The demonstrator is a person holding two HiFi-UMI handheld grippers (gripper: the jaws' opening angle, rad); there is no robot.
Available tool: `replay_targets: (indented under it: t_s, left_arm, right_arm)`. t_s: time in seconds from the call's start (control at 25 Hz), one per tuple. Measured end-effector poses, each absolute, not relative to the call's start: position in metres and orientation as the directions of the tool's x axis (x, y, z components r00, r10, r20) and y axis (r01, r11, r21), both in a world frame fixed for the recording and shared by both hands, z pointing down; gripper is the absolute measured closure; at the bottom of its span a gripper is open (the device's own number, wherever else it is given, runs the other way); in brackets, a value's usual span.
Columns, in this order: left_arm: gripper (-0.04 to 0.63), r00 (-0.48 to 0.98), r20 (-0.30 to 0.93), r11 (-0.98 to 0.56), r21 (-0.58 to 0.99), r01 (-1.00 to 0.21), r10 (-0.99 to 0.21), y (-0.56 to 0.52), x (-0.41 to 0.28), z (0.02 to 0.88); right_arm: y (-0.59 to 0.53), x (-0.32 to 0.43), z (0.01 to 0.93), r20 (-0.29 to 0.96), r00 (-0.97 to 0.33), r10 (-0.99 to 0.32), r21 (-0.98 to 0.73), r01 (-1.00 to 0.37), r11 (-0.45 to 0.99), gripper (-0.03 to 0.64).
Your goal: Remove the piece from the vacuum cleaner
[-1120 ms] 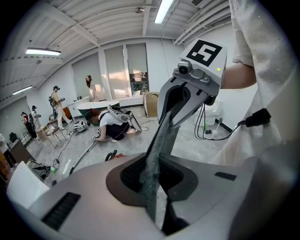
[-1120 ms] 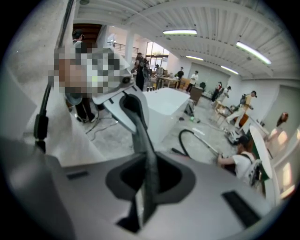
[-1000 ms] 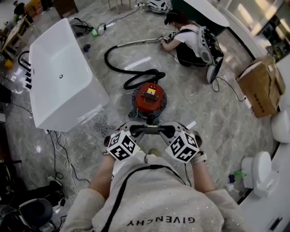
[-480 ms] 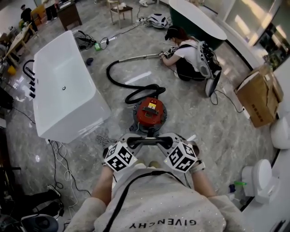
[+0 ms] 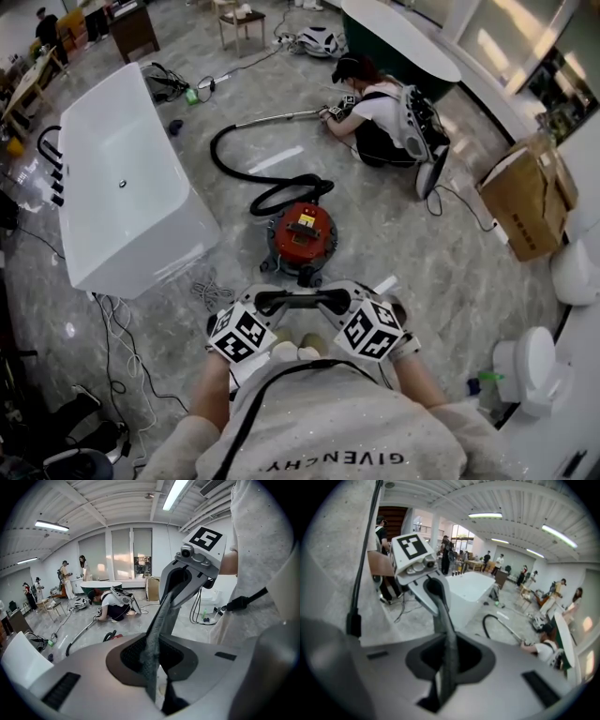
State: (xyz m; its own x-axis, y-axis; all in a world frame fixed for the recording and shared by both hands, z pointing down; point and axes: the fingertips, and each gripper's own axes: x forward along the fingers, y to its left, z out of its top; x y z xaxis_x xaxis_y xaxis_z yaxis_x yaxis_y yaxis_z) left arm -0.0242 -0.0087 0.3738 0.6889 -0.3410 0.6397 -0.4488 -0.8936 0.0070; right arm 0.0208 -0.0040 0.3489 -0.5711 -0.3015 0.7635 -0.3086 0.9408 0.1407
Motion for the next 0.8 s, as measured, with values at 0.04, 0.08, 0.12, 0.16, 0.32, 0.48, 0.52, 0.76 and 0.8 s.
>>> replay_targets:
  t_s: [0.04,0.08,0.12,0.16,0.32,0.48,0.52,0.76,0.8]
  left_arm:
    - [0.537,0.687,0.641,-0.894,0.004,-0.449,-0.342,-0.0084,-0.0242,0.3744]
    - [0.537,0.685,0.642,-0.893,0.003,-0.449,-0.343,-0.0083,-0.0245,0.375]
    - [0.537,0.685,0.643,-0.893,0.004,-0.451,-0.343,-0.0087,-0.025,0.3756]
    - [0.537,0.686,0.642,-0.892,0.007,-0.452,-0.342,-0.0093,-0.0256,0.3761]
    - [0.537,0.693,0.634,-0.89,0.015,-0.455,-0.343,-0.0129,-0.028,0.3768]
    - [0.537,0.692,0.638,-0.895,0.009,-0.446,-0.339,-0.0152,-0.0259,0.3775]
    - [0.535,0.691,0.639,-0.896,0.007,-0.443,-0.337,-0.0151,-0.0251,0.3775]
    - [0.535,0.694,0.643,-0.902,0.012,-0.432,-0.324,-0.0135,-0.02,0.3782]
    - [0.535,0.694,0.644,-0.903,0.014,-0.43,-0.321,-0.0128,-0.0193,0.3784]
  right_arm:
    - [-0.0032,0.021,0.3499,0.765,-0.57,-0.298,0.136,-0.309,0.941,0.571]
    - [-0.0029,0.0209,0.3505,0.767,-0.569,-0.296,0.134,-0.309,0.941,0.572]
    - [-0.0032,0.0205,0.3508,0.769,-0.567,-0.296,0.135,-0.308,0.942,0.572]
    - [-0.0039,0.0198,0.3509,0.771,-0.564,-0.295,0.138,-0.304,0.942,0.572]
    - [-0.0073,0.0169,0.3513,0.774,-0.559,-0.299,0.151,-0.295,0.943,0.572]
    - [-0.0084,0.0186,0.3524,0.769,-0.562,-0.305,0.147,-0.31,0.939,0.572]
    - [-0.0078,0.0195,0.3528,0.768,-0.562,-0.306,0.144,-0.315,0.938,0.572]
    - [-0.006,0.0247,0.3538,0.769,-0.558,-0.311,0.134,-0.335,0.933,0.572]
    - [-0.0053,0.0255,0.354,0.77,-0.557,-0.311,0.133,-0.337,0.932,0.572]
